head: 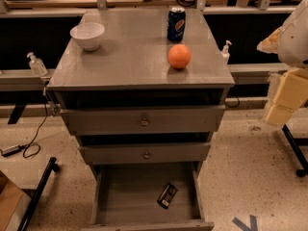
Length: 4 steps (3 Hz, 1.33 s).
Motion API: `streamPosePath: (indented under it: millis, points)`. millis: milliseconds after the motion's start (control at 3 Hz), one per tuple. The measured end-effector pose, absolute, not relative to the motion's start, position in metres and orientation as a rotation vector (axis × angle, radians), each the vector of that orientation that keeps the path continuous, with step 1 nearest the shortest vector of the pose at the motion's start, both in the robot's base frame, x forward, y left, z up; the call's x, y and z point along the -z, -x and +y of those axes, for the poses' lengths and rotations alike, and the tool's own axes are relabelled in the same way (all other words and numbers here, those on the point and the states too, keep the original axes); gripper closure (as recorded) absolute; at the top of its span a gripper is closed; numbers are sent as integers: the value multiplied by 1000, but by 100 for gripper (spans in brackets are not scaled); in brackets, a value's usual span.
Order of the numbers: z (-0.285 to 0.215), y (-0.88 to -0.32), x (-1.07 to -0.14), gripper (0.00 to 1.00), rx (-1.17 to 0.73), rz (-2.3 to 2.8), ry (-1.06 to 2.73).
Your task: Pick rxbar chocolate from bottom drawer and place on counter
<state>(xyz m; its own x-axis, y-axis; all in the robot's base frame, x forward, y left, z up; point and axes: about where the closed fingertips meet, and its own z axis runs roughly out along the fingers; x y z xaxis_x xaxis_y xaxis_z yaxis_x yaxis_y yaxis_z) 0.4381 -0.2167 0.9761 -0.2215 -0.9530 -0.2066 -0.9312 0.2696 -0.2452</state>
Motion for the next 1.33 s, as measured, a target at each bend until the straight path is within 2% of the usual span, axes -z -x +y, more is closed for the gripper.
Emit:
streamPosePath:
  millis: [1000, 1333]
  points:
    - [-202, -447, -950, 0, 86, 2223, 1636]
    - [-202, -457, -928, 0, -11, 2183, 1598]
